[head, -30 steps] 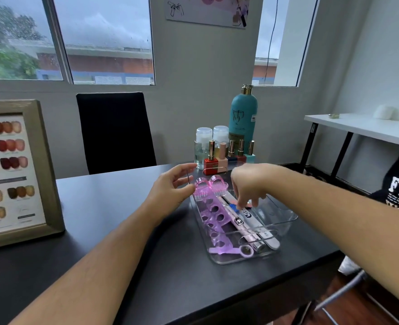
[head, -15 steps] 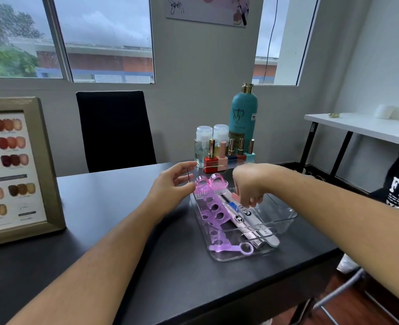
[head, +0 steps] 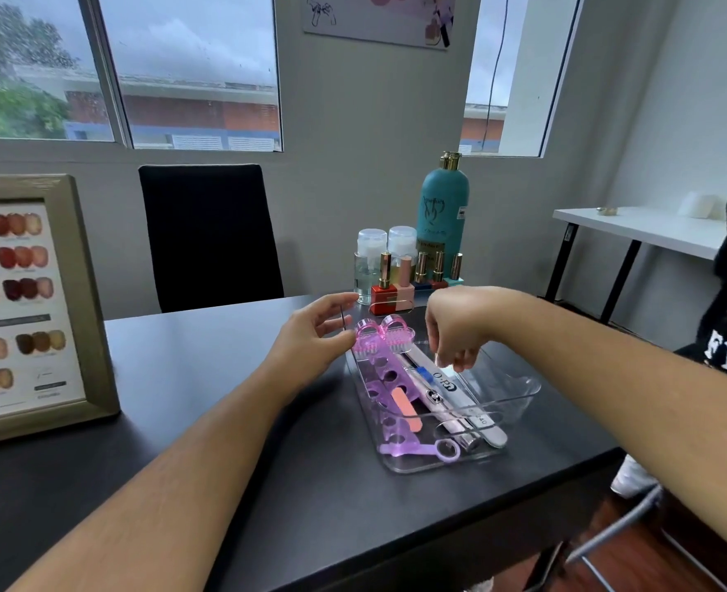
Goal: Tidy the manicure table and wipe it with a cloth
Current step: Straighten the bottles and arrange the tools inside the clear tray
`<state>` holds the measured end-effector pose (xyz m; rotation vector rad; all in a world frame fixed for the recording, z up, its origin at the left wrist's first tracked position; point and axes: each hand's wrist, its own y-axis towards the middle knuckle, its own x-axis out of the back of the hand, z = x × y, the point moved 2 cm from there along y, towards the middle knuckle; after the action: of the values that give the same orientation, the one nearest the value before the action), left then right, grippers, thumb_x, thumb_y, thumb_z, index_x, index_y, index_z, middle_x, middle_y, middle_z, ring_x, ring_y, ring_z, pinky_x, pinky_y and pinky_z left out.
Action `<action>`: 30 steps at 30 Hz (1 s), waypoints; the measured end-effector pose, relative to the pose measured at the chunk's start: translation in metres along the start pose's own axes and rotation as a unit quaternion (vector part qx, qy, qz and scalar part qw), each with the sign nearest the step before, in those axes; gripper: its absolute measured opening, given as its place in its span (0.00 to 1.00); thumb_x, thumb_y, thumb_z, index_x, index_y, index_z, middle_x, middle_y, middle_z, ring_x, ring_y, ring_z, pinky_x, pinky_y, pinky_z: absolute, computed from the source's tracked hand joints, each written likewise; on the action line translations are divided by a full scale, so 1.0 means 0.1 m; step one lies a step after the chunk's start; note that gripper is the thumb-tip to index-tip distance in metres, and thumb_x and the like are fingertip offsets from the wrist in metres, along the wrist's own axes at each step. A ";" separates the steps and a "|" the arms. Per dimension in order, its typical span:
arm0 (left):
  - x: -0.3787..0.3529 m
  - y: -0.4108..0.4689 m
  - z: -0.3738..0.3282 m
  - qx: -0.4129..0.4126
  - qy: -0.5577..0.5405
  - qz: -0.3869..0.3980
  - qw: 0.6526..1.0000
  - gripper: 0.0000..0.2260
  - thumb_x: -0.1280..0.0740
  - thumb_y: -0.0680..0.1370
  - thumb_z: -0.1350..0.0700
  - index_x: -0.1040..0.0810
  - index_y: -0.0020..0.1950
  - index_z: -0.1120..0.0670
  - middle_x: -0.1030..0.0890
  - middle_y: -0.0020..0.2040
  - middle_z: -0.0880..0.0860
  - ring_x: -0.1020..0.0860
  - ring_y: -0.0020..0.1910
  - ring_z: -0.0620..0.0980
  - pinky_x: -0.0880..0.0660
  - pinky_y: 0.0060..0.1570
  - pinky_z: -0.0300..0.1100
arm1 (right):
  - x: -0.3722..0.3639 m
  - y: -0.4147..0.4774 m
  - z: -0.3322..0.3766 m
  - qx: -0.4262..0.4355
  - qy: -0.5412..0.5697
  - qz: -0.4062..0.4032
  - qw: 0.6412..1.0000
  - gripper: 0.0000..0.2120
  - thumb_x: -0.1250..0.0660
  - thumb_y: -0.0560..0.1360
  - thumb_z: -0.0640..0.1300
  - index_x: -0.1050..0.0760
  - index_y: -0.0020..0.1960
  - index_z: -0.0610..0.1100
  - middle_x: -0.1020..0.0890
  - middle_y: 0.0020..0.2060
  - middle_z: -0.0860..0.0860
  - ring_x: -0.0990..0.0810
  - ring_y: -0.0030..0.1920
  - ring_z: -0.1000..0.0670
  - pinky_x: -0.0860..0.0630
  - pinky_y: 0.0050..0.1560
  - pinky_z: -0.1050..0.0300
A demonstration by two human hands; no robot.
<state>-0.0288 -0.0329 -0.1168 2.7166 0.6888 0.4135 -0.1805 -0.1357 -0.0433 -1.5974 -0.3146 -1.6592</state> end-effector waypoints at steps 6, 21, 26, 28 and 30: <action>0.01 0.01 0.02 0.001 0.008 0.000 1.000 0.20 0.32 0.74 0.63 0.26 0.60 0.43 0.23 0.58 0.42 0.24 0.60 0.44 0.26 0.53 0.33 | -0.15 0.06 0.03 -0.041 -0.032 0.033 0.998 0.09 0.31 0.73 0.36 0.22 0.50 0.31 0.17 0.38 0.42 0.19 0.26 0.54 0.22 0.26 0.65; 0.00 0.01 0.02 0.005 0.010 0.001 1.000 0.20 0.33 0.74 0.63 0.27 0.60 0.43 0.24 0.60 0.43 0.24 0.60 0.44 0.26 0.48 0.29 | -0.12 0.03 0.03 -0.067 0.027 0.057 0.996 0.04 0.31 0.72 0.32 0.26 0.42 0.35 0.23 0.30 0.44 0.25 0.23 0.52 0.29 0.20 0.66; 0.00 0.00 0.00 0.004 0.010 -0.001 1.000 0.20 0.33 0.74 0.64 0.27 0.60 0.43 0.24 0.58 0.43 0.24 0.59 0.44 0.26 0.45 0.25 | -0.11 0.02 0.04 -0.067 0.029 0.039 0.997 0.05 0.33 0.72 0.32 0.25 0.48 0.32 0.21 0.35 0.42 0.21 0.30 0.49 0.24 0.26 0.63; 0.00 0.00 0.01 0.006 0.009 -0.001 1.000 0.20 0.33 0.74 0.64 0.27 0.60 0.43 0.24 0.59 0.43 0.24 0.59 0.44 0.26 0.45 0.26 | -0.09 0.00 0.04 -0.067 0.002 0.030 0.997 0.02 0.34 0.73 0.32 0.26 0.43 0.33 0.20 0.33 0.42 0.20 0.29 0.49 0.22 0.28 0.62; 0.00 0.00 0.00 0.008 0.013 0.001 1.000 0.20 0.33 0.74 0.63 0.27 0.60 0.43 0.24 0.59 0.43 0.25 0.59 0.44 0.26 0.45 0.26 | -0.10 -0.01 0.05 -0.073 -0.040 0.019 0.996 0.04 0.34 0.74 0.31 0.27 0.40 0.34 0.21 0.31 0.42 0.20 0.25 0.50 0.22 0.25 0.62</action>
<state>-0.0288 -0.0333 -0.1172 2.7311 0.7004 0.4452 -0.1788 -0.1281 -0.0512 -1.7708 -0.2058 -1.6224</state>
